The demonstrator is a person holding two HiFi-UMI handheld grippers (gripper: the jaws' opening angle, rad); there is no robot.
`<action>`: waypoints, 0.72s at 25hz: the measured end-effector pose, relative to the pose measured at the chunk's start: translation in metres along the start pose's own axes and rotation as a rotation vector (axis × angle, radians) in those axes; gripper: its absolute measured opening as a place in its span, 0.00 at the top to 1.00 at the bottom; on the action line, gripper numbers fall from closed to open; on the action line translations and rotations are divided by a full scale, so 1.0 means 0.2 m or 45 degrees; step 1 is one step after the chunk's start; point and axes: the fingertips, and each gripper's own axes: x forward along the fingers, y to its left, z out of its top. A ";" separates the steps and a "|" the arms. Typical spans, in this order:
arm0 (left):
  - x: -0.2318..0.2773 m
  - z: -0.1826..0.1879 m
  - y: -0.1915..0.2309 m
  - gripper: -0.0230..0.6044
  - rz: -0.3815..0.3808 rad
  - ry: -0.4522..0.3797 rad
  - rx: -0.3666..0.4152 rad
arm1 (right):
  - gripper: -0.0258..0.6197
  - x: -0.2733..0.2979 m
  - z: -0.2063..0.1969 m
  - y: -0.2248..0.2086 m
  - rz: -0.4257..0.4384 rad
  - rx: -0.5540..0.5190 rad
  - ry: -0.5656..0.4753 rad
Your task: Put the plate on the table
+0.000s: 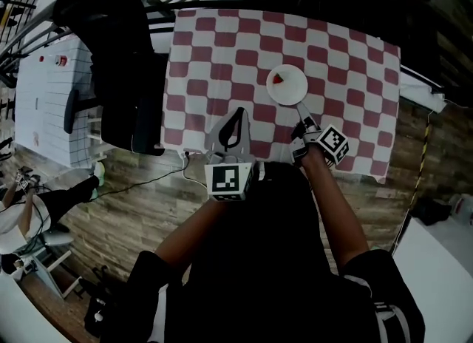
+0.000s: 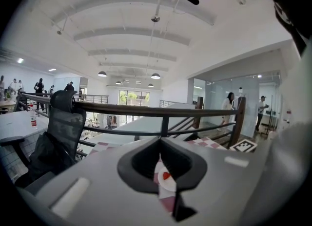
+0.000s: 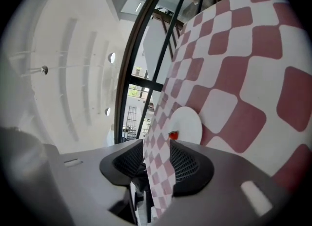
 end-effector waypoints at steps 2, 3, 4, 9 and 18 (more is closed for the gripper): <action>-0.02 0.00 -0.01 0.95 -0.020 -0.018 -0.015 | 0.71 -0.05 -0.03 0.09 0.013 -0.042 -0.008; -0.03 0.01 -0.02 0.95 -0.033 -0.031 -0.021 | 0.72 -0.08 -0.05 0.13 0.015 -0.059 -0.015; -0.04 0.01 -0.03 0.95 -0.042 -0.041 -0.023 | 0.73 -0.10 -0.06 0.17 0.018 -0.073 -0.022; -0.11 0.03 -0.04 0.95 -0.068 -0.074 -0.055 | 0.88 -0.25 -0.12 0.32 0.029 -0.135 -0.076; -0.21 0.05 -0.11 0.95 -0.146 -0.118 -0.086 | 0.96 -0.46 -0.21 0.66 0.094 -0.392 -0.163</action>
